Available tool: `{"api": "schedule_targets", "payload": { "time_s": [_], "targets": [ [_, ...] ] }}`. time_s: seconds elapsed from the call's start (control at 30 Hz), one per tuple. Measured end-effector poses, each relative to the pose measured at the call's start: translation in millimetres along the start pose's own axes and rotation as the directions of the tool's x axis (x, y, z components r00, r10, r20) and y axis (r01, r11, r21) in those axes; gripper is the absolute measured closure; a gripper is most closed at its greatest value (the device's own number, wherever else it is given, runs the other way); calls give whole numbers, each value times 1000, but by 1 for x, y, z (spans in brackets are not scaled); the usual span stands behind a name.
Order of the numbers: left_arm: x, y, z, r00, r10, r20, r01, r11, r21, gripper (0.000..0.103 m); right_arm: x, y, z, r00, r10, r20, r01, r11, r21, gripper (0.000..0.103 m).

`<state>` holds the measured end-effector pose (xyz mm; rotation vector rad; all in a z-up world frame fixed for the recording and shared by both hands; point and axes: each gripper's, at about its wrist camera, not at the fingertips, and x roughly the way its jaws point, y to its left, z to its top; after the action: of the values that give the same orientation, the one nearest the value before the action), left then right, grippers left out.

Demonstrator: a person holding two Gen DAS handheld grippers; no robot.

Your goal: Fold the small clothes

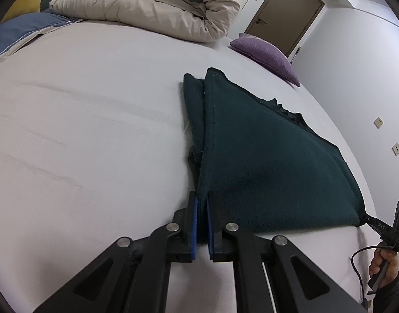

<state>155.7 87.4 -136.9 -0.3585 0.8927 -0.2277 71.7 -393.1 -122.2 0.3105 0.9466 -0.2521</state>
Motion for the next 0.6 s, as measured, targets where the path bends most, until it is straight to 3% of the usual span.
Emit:
{"api": "schedule_targets", "payload": {
  "time_s": [0.27, 0.6],
  "targets": [
    [6, 5, 1, 1000, -6, -14, 6, 1000, -28, 90, 8, -14, 2, 999, 48, -21, -46, 996, 72, 98],
    [8, 8, 2, 1000, 4, -14, -4, 1000, -12, 93, 3, -20, -1, 997, 64, -34, -60, 993, 103, 98]
  ]
}}
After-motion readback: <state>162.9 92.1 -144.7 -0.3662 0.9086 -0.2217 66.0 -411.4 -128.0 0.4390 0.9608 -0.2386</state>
